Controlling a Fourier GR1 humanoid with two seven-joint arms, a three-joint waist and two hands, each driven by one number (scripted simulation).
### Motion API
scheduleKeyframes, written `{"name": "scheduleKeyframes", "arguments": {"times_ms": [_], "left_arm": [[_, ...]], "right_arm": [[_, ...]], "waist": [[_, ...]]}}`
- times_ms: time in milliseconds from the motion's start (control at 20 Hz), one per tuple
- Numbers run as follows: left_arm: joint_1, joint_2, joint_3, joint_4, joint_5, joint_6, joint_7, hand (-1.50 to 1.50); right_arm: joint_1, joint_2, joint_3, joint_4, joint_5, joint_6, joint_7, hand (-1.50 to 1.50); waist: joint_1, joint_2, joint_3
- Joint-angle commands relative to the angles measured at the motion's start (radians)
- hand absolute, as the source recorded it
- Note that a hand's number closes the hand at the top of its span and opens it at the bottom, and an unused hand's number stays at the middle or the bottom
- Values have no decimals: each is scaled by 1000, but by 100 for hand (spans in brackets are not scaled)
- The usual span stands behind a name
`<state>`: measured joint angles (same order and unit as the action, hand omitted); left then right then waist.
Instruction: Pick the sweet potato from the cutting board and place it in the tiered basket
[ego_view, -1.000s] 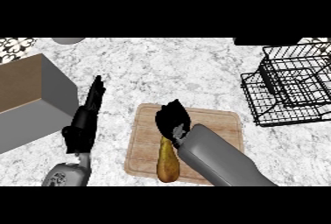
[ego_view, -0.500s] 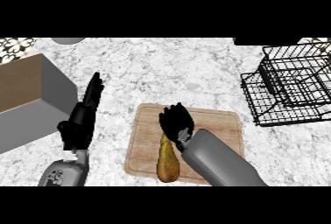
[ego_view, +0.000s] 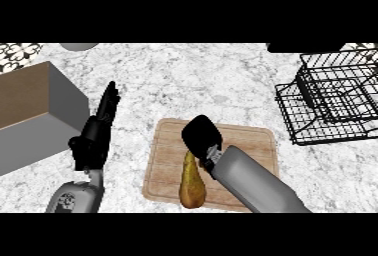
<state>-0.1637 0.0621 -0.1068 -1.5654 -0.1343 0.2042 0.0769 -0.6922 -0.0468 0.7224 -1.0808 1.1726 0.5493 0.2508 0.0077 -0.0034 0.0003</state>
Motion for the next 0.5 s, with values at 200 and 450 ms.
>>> {"name": "scheduleKeyframes", "arguments": {"times_ms": [200, 450], "left_arm": [[38, 6, 25, -3, 1, 9, -13, 0], [102, 6, 20, -28, -4, 15, -33, 0]], "right_arm": [[213, -135, -82, -116, 51, -116, 100, 150], [416, -261, -239, -287, 10, -196, 221, 150]], "waist": [[-47, -8, 0], [-75, -17, -1]]}}
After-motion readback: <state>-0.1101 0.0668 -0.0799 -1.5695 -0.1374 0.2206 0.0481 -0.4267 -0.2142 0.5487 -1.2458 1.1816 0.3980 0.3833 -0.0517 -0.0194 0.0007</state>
